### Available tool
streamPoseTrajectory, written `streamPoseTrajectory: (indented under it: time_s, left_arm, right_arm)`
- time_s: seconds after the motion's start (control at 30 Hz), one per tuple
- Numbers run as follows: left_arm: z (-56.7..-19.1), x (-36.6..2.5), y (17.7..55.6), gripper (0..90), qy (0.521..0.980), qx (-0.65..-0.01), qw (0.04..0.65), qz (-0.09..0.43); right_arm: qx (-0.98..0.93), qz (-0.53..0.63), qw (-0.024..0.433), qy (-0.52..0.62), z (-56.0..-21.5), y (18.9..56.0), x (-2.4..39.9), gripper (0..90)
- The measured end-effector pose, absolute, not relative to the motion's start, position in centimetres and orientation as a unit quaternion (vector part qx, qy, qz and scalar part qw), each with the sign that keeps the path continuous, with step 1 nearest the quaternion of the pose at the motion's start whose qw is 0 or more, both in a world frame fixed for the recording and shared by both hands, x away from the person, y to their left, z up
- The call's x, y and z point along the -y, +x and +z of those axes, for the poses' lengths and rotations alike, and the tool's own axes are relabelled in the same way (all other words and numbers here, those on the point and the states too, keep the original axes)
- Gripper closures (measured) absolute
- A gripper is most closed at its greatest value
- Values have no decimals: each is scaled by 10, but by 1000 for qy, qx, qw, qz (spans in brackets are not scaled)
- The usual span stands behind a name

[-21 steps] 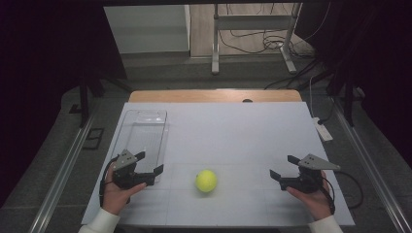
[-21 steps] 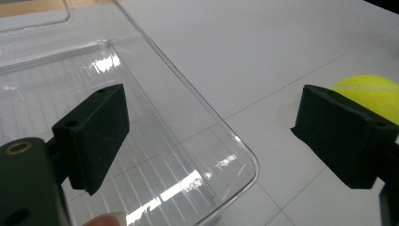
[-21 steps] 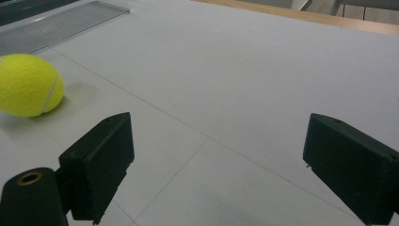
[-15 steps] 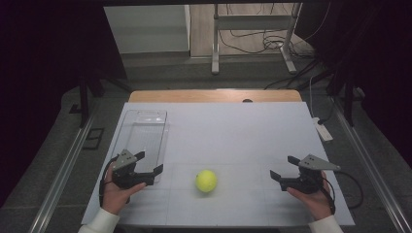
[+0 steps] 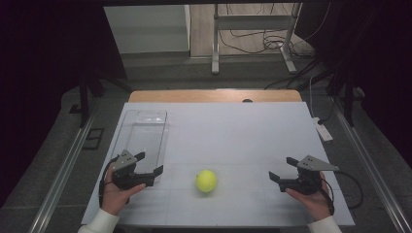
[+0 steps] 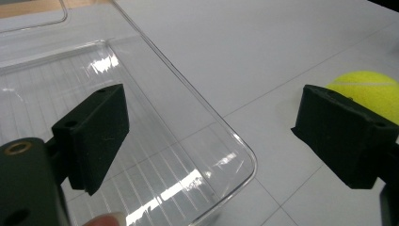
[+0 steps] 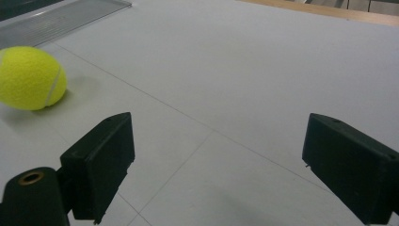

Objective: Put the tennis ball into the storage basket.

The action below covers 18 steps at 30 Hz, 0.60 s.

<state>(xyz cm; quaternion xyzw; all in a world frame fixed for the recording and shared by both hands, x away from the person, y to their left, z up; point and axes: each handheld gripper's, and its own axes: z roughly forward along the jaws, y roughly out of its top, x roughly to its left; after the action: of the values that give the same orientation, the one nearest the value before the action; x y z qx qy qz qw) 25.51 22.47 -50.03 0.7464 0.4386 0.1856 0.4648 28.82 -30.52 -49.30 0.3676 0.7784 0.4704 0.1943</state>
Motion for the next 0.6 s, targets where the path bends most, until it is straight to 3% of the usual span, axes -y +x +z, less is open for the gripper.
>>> streamPoseTrajectory:
  time_s: [0.6]
  left_arm:
    - [-496, -224, 254, 114, 742, -440, 470, 188]
  right_arm:
    - [-780, 469, 192, 367, -493, 289, 304, 102]
